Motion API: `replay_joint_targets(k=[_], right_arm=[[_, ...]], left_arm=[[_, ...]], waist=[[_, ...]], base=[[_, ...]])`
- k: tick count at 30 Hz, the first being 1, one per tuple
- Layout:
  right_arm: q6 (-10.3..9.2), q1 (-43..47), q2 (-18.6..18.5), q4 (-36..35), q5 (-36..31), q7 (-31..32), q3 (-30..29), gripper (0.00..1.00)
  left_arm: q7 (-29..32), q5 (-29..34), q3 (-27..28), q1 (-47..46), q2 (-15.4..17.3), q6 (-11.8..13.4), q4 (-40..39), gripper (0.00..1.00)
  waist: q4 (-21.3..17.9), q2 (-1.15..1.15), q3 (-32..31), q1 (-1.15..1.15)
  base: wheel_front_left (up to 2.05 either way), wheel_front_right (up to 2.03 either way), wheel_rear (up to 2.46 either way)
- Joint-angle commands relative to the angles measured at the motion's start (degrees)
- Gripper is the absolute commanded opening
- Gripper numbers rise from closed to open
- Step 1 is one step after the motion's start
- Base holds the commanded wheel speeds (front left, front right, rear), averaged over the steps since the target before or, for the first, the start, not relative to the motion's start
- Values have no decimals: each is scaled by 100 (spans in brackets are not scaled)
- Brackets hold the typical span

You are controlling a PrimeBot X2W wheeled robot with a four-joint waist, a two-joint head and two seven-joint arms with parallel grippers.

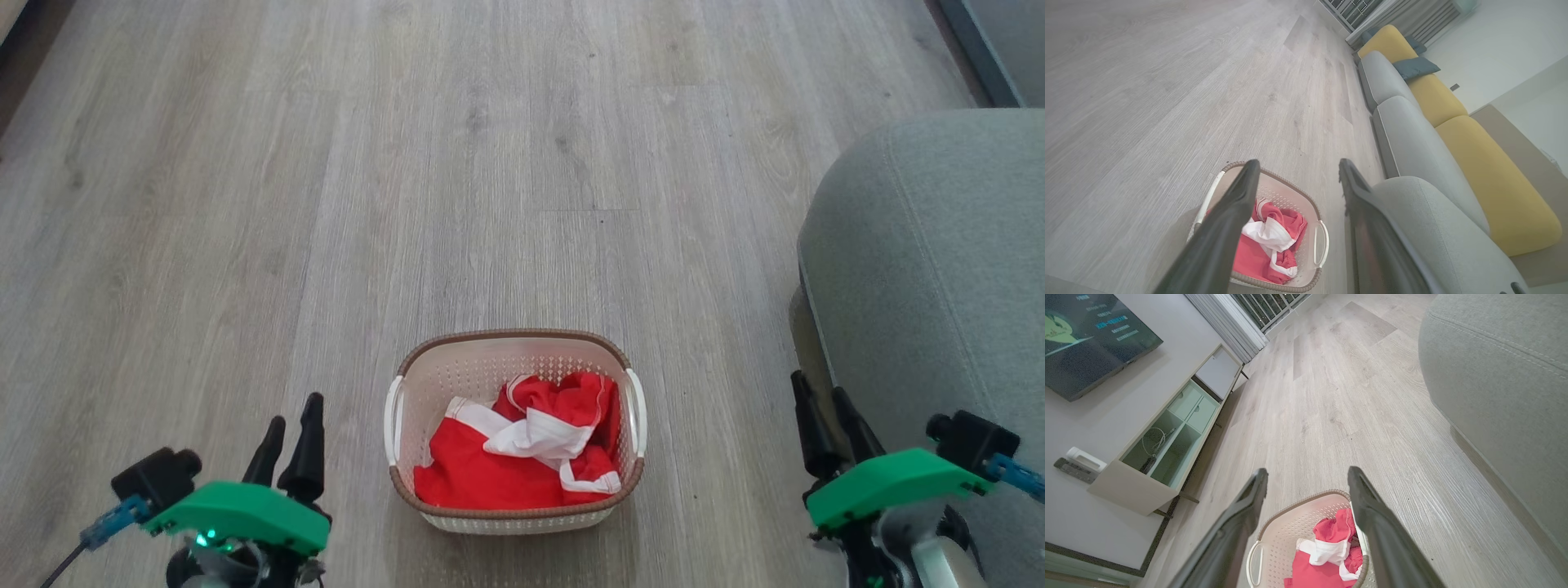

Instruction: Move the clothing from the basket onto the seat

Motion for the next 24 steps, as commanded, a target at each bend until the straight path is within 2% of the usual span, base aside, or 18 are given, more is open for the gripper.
replay_joint_targets(k=[1, 24], right_arm=[[-1, -323, -90, -172, -127, -70, 93, 100], [-1, -442, -126, 52, -1860, -459, 351, 100]], left_arm=[[-70, 117, 53, -304, 67, 34, -216, 100], [-456, 1809, -225, -316, 243, 291, -374, 100]], waist=[[0, 0, -1, 0], [17, 0, 3, 0]], base=[[0, 0, 0], [0, 0, 0]])
